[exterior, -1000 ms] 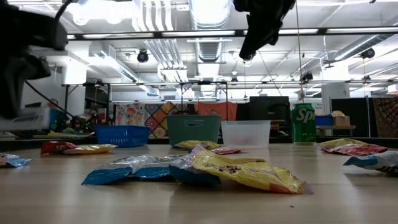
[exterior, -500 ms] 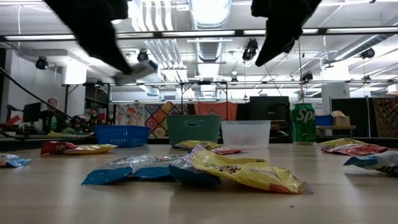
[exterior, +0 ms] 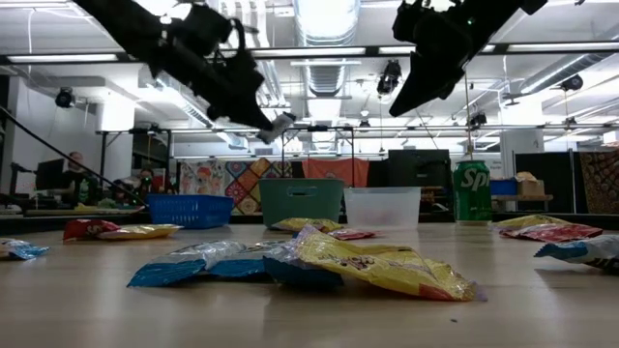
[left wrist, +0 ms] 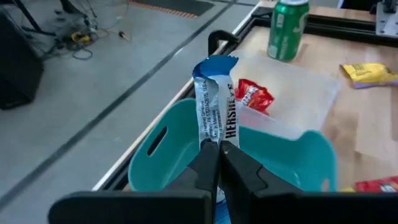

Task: Sort candy
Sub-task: Put the white chocolate bar into the green bin, then put the red candy into the transparent bin

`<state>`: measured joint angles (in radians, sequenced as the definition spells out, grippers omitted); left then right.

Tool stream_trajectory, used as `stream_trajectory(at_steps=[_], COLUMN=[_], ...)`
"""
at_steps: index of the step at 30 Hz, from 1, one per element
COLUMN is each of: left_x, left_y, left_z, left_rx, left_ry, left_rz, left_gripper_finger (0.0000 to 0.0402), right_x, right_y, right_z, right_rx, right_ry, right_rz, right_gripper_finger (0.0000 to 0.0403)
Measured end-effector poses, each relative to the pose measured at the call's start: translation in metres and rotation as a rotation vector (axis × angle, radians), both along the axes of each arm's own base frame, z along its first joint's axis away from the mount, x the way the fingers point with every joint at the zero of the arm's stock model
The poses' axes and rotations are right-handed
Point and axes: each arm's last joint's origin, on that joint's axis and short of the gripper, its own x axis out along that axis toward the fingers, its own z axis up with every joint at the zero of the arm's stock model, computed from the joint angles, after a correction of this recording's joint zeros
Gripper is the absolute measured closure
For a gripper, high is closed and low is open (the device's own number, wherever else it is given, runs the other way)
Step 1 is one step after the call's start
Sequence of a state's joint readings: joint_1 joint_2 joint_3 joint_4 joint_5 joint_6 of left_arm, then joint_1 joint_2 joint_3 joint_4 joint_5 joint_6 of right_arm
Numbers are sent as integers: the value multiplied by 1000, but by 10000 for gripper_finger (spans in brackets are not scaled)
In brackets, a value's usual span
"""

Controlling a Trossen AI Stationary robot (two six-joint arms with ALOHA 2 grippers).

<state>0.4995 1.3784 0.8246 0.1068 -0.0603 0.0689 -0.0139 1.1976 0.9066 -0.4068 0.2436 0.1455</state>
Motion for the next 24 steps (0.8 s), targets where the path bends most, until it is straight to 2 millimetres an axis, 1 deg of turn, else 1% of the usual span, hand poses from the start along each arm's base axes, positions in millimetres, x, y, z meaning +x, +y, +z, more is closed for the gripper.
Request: stream_trajectory(at_steps=[3,9,18,21,24], left_x=[7,16,18,19,20], left_y=[9,14,15,14,12], left_z=[-12,-27,-32,-32,-32], left_rx=[-6,-19,-31,-29,-36], left_ry=[-5,5,19,14,8], left_rz=[2,3,-4,-9,-12], left_gripper_finger=[401,401,399,380,345], right_x=[0,0,0,0,0], right_y=[0,-1,-1,-1,-1], right_z=[0,0,0,0,0], right_rx=[-9,21,75,97,129], right_ry=[-1,-13,-34,-39,-49], right_rz=[-10,-47,-100,-123,-154], right_gripper_finger=[374,374,374,374,374])
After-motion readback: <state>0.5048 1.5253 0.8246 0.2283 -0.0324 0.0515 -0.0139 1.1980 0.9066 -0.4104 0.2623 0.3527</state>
